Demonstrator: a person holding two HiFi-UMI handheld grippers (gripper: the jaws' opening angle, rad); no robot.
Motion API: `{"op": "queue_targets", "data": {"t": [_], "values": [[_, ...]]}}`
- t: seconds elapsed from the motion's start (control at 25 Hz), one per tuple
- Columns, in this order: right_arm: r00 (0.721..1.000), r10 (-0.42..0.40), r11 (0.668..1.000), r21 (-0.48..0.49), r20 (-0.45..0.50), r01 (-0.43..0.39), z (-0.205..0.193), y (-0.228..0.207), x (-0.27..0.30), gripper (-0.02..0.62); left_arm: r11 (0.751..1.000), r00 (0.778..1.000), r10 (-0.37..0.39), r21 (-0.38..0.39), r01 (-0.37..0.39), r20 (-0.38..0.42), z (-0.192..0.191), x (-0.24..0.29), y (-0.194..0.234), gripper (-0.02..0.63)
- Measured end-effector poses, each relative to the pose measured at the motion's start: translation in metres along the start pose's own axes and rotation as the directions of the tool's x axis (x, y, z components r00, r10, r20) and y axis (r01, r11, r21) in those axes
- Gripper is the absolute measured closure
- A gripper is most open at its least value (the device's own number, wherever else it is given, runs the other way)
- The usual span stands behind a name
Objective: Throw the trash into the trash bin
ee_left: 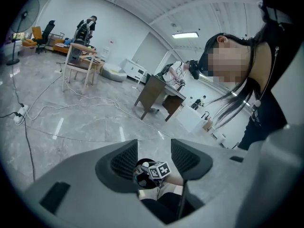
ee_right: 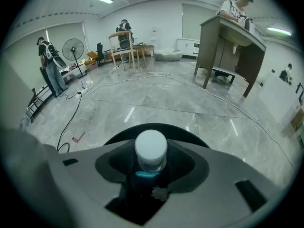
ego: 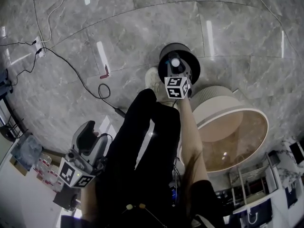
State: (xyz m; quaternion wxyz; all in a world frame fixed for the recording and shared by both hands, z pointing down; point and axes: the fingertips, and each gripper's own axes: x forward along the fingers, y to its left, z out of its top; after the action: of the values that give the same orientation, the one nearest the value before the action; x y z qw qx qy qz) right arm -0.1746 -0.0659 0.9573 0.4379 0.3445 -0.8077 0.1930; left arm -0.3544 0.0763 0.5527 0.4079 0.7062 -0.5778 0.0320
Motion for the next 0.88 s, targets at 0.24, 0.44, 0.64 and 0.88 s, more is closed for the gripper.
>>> {"op": "queue_targets", "data": {"t": [0.24, 0.44, 0.64, 0.88], "values": [[1.0, 0.028, 0.999, -0.043, -0.003, -0.029, -0.014, 0.009, 0.026, 0.391, 0.999, 0.999, 0.043, -0.012, -0.042, 0.011, -0.01, 0.002, 0.018, 0.39], [0.999, 0.013, 0.999, -0.043, -0.032, -0.014, -0.021, 0.007, 0.037, 0.389, 0.999, 0.999, 0.049, -0.018, -0.049, 0.007, -0.018, 0.007, 0.022, 0.39], [0.998, 0.019, 0.997, -0.08, -0.068, -0.024, -0.026, 0.013, 0.041, 0.372, 0.998, 0.998, 0.058, -0.022, -0.058, 0.01, -0.017, 0.006, 0.024, 0.39], [0.995, 0.039, 0.999, -0.033, -0.087, -0.042, -0.028, 0.014, 0.041, 0.328, 0.998, 0.998, 0.058, -0.016, -0.058, 0.009, -0.012, 0.007, 0.021, 0.39]]}}
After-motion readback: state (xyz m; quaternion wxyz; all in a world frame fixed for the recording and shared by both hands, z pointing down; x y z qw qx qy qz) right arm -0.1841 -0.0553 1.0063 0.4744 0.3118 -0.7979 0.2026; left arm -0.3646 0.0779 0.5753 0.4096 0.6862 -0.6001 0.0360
